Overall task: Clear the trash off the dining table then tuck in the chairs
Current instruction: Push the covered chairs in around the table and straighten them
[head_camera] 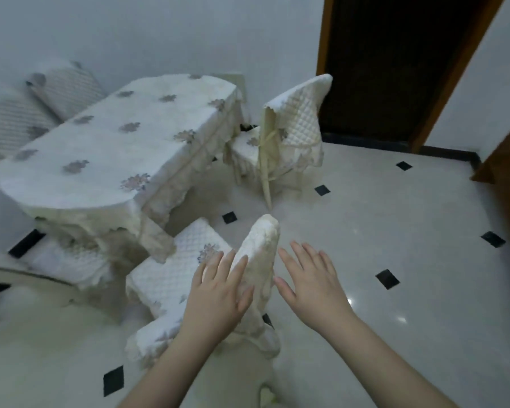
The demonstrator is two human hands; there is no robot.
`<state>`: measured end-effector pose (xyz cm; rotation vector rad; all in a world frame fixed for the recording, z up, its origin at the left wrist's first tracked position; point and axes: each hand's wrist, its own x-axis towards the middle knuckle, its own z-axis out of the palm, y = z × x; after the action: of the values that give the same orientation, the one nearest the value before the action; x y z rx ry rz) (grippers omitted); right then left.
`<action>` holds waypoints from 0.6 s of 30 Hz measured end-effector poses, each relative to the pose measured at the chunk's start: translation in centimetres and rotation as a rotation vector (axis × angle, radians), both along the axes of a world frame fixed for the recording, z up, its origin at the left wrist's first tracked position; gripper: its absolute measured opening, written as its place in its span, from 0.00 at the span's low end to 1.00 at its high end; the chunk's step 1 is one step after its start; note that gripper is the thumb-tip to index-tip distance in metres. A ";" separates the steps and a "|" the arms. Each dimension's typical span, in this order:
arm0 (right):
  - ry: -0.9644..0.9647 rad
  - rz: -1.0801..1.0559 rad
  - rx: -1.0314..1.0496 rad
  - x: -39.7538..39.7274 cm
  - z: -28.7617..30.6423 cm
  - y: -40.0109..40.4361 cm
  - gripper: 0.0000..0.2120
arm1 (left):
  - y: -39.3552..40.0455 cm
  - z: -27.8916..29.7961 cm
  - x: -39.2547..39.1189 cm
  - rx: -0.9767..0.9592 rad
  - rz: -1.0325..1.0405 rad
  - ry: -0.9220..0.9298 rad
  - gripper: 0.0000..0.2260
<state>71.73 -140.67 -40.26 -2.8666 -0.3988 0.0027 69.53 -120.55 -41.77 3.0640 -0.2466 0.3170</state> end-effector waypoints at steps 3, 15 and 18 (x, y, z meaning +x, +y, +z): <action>0.028 0.136 -0.003 3.1 -0.2 2.1 0.31 | 2.1 -1.1 0.0 -0.031 0.131 0.017 0.25; 0.245 0.605 -0.103 11.0 -5.4 6.4 0.37 | 2.0 -5.9 -0.2 -0.049 0.428 0.135 0.34; 0.225 0.733 -0.134 12.7 -7.0 6.1 0.41 | 1.0 -6.8 0.3 -0.050 0.547 0.122 0.32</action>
<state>84.44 -134.58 -47.23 -2.6210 -1.4008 0.4886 69.81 -119.59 -48.53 3.0259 0.6029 0.1479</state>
